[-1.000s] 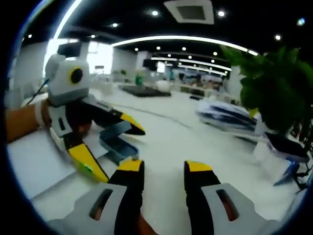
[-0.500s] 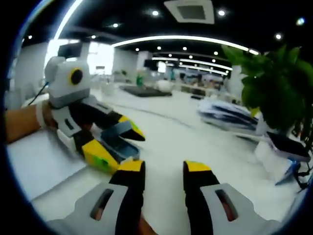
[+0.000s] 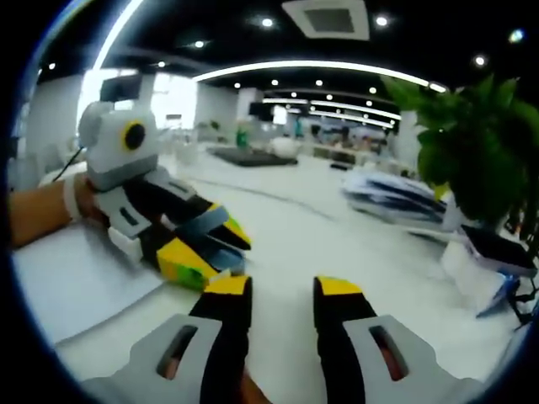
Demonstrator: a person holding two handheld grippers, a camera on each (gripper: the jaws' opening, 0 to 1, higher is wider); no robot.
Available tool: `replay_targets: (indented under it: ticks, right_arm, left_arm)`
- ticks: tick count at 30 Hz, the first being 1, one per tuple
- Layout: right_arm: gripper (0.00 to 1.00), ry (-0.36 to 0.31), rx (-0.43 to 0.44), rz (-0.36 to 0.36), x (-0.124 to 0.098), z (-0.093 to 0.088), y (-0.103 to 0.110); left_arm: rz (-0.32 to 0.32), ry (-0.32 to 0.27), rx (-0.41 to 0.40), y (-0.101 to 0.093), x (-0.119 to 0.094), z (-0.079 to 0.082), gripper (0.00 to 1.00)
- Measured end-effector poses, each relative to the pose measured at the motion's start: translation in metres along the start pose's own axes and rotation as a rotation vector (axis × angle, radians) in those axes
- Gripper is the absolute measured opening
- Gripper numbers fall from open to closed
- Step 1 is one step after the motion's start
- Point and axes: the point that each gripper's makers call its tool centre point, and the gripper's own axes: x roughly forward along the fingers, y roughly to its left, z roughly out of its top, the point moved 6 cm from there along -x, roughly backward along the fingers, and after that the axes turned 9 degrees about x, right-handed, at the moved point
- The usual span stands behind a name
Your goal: Pick up the paper insert the paper into the punch align the paper edges press the punch to punch holes
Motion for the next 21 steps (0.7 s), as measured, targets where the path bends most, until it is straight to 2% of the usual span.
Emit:
replay_targets:
  ticks: [3,8,10,12,13,17,20,21]
  right_arm:
    - [0.32,-0.004,0.008,0.000,-0.002,0.000,0.001]
    - [0.30,-0.117,0.032,0.019,-0.013,0.017,-0.005]
    - [0.25,-0.164,0.050,0.047,-0.018,0.025,-0.002]
    - [0.20,-0.203,0.037,0.077,-0.022,0.036,0.004]
    - [0.16,-0.214,-0.016,0.101,-0.026,0.043,0.014]
    - [0.05,-0.259,-0.057,0.184,-0.026,0.060,0.046]
    - [0.04,-0.234,-0.131,0.200,-0.018,0.061,0.060]
    - [0.04,-0.217,-0.128,0.196,-0.013,0.059,0.062]
  left_arm:
    - [0.001,-0.001,-0.006,0.001,0.000,0.000,0.26]
    - [0.001,-0.001,-0.006,-0.001,0.000,-0.001,0.26]
    - [0.001,-0.002,-0.008,0.001,0.000,-0.002,0.26]
    - [0.000,-0.002,-0.007,0.002,0.000,-0.002,0.26]
    - [-0.001,-0.003,-0.009,0.002,0.000,-0.002,0.26]
    - [-0.001,-0.003,-0.007,0.001,0.000,-0.002,0.26]
    - [0.000,-0.003,-0.006,-0.002,0.000,-0.002,0.26]
    - [0.000,-0.003,-0.005,-0.003,0.000,-0.001,0.26]
